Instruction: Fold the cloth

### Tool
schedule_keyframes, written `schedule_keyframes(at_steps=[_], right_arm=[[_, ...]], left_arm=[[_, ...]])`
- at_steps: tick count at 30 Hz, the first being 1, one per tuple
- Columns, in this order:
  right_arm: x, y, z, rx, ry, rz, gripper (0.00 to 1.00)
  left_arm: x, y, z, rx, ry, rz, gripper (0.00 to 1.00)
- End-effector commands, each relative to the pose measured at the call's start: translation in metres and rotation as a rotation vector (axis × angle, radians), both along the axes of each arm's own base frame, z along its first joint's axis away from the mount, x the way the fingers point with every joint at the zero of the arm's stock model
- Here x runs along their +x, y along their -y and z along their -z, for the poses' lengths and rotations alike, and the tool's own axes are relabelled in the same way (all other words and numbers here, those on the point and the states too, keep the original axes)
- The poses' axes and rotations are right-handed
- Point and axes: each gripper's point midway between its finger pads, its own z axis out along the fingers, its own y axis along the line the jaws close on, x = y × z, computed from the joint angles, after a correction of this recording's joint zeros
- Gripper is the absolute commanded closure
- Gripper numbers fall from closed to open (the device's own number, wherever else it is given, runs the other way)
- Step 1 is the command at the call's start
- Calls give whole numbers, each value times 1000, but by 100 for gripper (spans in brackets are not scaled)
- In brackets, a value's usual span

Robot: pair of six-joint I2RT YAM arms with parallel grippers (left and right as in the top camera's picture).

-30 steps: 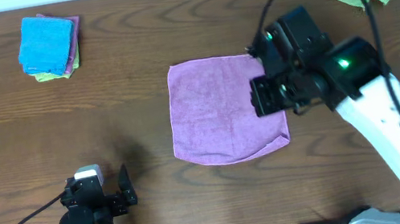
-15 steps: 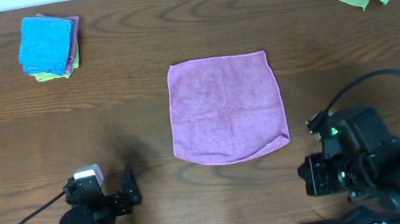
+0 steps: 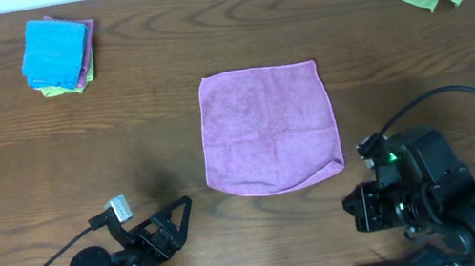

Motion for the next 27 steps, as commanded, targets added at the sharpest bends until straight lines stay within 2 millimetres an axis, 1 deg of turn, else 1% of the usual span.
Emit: schedule_keyframes(at_steps=[1,4,8,12,14,15,16,17,18,19,20,22,24,25,27], right_arm=[[8,0,-4,2,41,16,98],[21,3,-6,-21,91,39,99],[35,7,-5,-61,127,62,99],[46,5,-5,-65,152,55,99],[51,5,-6,-69,172,44,97],[53,6,-7,-73,186,34,90],[55,7,-8,-77,198,28,71],[57,8,-9,-80,208,29,64],[59,11,-9,-83,210,40,47],[60,16,-9,-88,211,57,37],[61,20,-10,-88,212,74,36],[61,26,-13,-84,222,102,27],[58,31,-18,-74,242,113,22],[54,35,-21,-73,252,127,20],[45,40,-27,-69,285,126,19]], left_arm=[[-2,6,-3,-21,23,45,2],[2,5,-1,9,32,49,0],[9,4,15,76,-4,73,0],[20,6,28,123,-36,114,2],[26,9,32,129,-39,153,2],[29,11,33,130,-41,170,2],[32,12,35,136,-48,185,1],[35,13,38,149,-60,198,1],[39,15,41,173,-77,231,0],[42,20,42,194,-86,270,0],[45,25,42,214,-89,309,0],[52,36,44,255,-96,365,0],[58,42,51,317,-129,393,0],[61,46,54,352,-144,411,0],[64,55,58,407,-152,452,0]])
